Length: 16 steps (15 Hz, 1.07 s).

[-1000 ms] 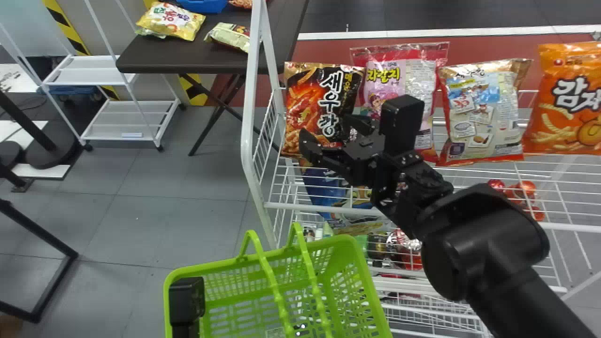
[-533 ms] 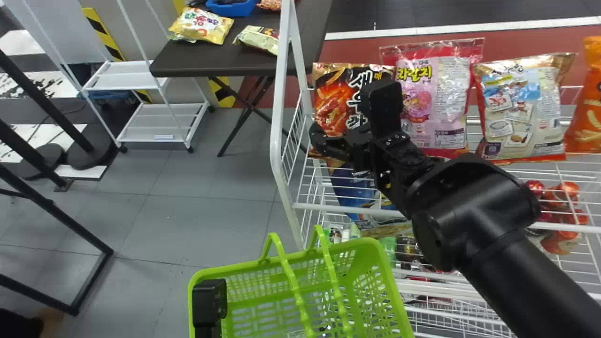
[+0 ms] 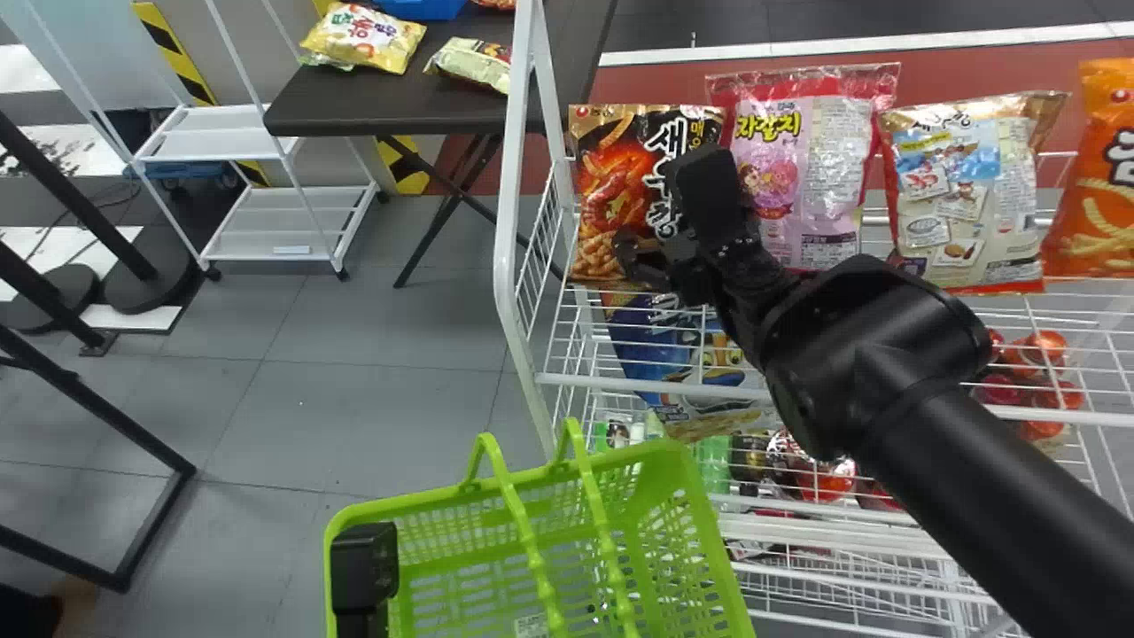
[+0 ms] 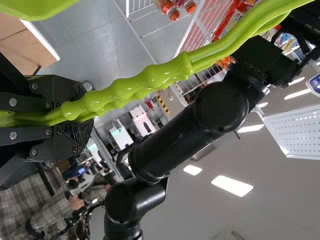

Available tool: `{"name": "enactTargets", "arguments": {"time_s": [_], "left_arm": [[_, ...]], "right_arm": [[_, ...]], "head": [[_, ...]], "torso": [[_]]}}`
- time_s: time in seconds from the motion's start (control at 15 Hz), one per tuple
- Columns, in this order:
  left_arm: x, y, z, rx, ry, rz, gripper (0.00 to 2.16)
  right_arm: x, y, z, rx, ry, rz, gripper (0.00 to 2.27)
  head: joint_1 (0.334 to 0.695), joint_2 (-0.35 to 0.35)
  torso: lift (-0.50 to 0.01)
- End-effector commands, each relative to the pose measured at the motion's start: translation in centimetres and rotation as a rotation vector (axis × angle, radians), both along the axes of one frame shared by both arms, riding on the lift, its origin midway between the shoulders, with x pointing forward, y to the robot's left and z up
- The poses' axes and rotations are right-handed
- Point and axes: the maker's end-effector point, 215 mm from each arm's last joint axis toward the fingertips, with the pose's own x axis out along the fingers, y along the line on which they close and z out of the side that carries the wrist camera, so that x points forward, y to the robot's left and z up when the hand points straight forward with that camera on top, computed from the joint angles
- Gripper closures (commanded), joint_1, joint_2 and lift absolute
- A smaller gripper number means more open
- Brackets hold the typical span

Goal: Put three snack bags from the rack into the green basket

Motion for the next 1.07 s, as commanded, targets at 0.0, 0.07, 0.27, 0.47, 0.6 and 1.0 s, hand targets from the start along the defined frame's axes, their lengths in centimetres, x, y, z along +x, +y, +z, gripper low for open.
{"name": "enactTargets", "arguments": {"time_s": [0.0,0.07,0.27,0.47,0.6,1.0], "left_arm": [[0.0,0.2,0.1,-0.001,-0.004,0.008,2.15],[0.0,0.4,0.1,-0.004,-0.004,0.009,2.15],[0.1,0.6,0.1,-0.002,-0.006,0.013,2.15],[0.1,0.7,0.1,-0.008,-0.004,0.016,2.15],[0.2,1.0,0.2,-0.014,-0.003,0.025,2.15],[0.5,1.2,0.2,-0.008,-0.007,0.035,2.15]], "right_arm": [[0.4,0.3,0.3,0.003,-0.002,0.029,0.82],[0.3,0.5,0.4,0.009,0.002,0.042,1.27],[0.1,0.8,0.5,0.033,0.015,0.056,2.08],[-0.7,1.4,0.9,0.058,0.018,0.066,2.24],[-1.8,2.2,1.2,0.070,0.020,0.075,2.24],[-5.1,2.2,3.7,0.066,0.070,0.042,2.24]], "head": [[0.695,0.164],[0.695,0.167],[0.695,0.176],[0.695,0.184],[0.695,0.189],[0.695,0.229]], "torso": [[0.000],[0.000],[0.000],[0.000],[0.000],[0.000]]}}
